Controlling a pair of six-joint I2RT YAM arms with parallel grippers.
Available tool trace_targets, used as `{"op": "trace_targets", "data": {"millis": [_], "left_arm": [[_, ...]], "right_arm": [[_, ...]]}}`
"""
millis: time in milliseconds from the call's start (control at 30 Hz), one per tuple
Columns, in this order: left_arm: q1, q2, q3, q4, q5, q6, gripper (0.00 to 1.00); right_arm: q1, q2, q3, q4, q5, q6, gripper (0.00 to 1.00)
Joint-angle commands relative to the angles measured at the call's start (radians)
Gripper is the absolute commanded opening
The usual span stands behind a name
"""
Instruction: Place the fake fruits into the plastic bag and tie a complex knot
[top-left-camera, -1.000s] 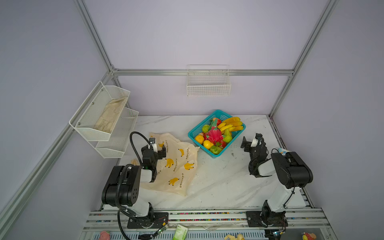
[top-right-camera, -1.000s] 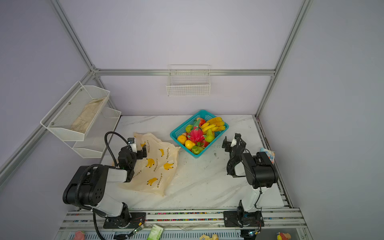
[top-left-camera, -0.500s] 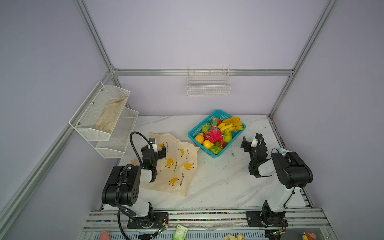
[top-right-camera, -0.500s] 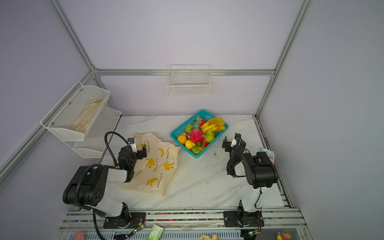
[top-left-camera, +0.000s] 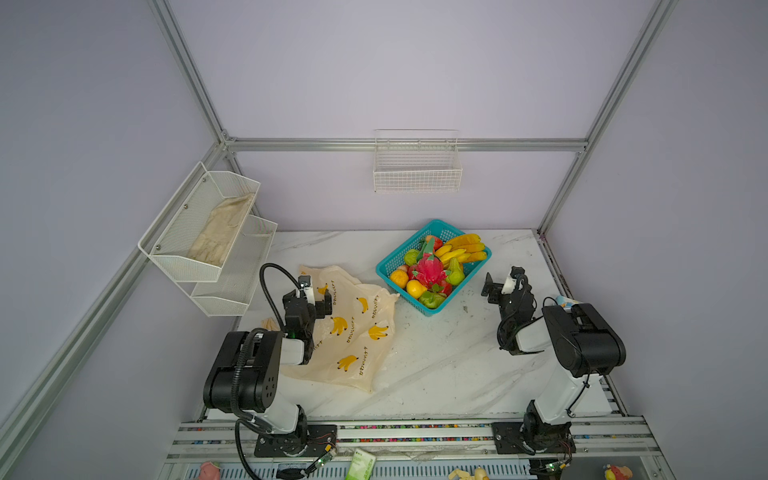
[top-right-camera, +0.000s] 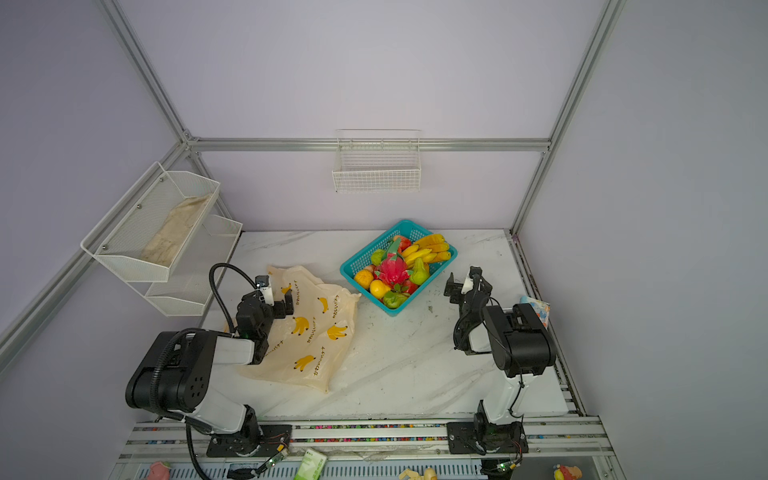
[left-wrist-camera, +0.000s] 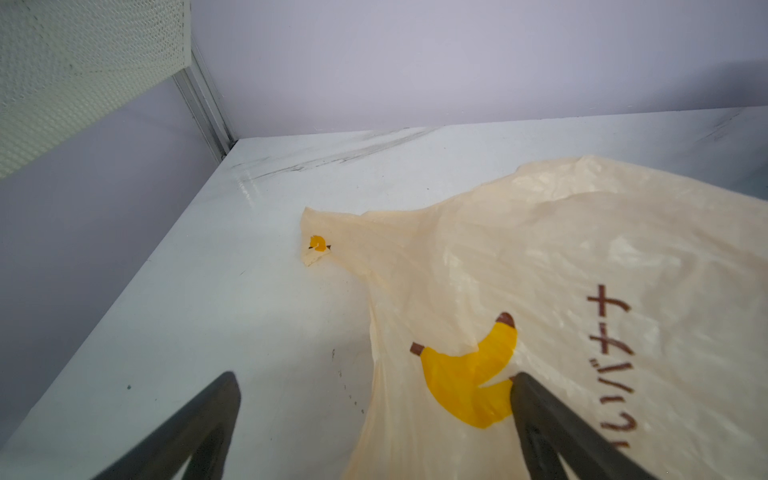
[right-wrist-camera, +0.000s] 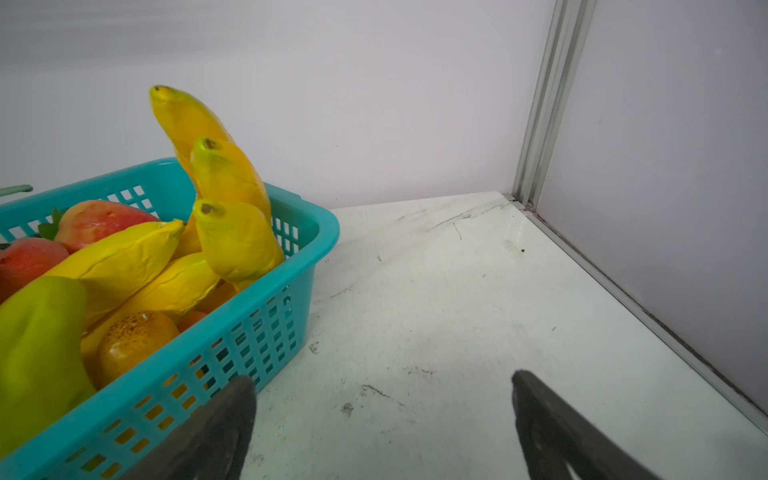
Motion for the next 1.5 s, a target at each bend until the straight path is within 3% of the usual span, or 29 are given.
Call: {"op": "trace_targets", "data": {"millis": [0, 167, 233, 267, 333, 400, 533, 667, 733, 800, 933, 1167, 1467], "left_arm": [[0.009, -0.013, -0.012, 0.053, -0.011, -0.016, 1.0], [0.009, -0.224, 0.001, -0.131, -0.11, -0.058, 1.0], [0.009, -0.328, 0.05, -0.316, -0.198, -0.185, 1.0], [0.01, -0.365, 0.076, -0.398, -0.207, -0.247, 1.0], [0.009, -0.423, 0.126, -0.52, -0.121, -0.346, 1.0], [0.003, -0.447, 0.147, -0.526, 0.013, -0.413, 1.0], [-0.084, -0.451, 0.218, -0.577, 0.14, -0.568, 0.99], [-0.228, -0.426, 0.32, -0.705, 0.118, -0.546, 0.99], [-0.283, -0.411, 0.344, -0.718, 0.107, -0.527, 0.99], [-0.307, -0.397, 0.355, -0.718, 0.105, -0.523, 0.99], [-0.321, -0.369, 0.371, -0.716, 0.12, -0.517, 0.99], [-0.323, -0.36, 0.387, -0.734, 0.125, -0.484, 0.99], [-0.324, -0.351, 0.388, -0.747, 0.11, -0.466, 1.0]], "right_arm": [[0.006, -0.016, 0.0, 0.036, 0.021, -0.019, 0.97], [0.023, -0.209, -0.001, -0.113, 0.202, 0.032, 0.97], [0.023, -0.331, 0.026, -0.296, 0.304, 0.197, 0.97], [0.02, -0.381, 0.041, -0.382, 0.3, 0.276, 0.97], [0.028, -0.414, 0.087, -0.484, 0.19, 0.285, 0.94], [0.054, -0.413, 0.156, -0.595, 0.105, 0.32, 0.93], [0.1, -0.378, 0.244, -0.733, 0.042, 0.355, 0.92], [0.014, -0.299, 0.355, -0.839, -0.109, 0.371, 0.9], [-0.098, -0.24, 0.416, -0.851, -0.266, 0.406, 0.84], [-0.157, -0.167, 0.487, -0.873, -0.366, 0.419, 0.76], [-0.167, 0.0, 0.671, -1.004, -0.488, 0.348, 0.68], [-0.17, 0.16, 0.861, -1.144, -0.547, 0.271, 0.61], [-0.169, 0.252, 0.949, -1.2, -0.638, 0.241, 0.52]]}}
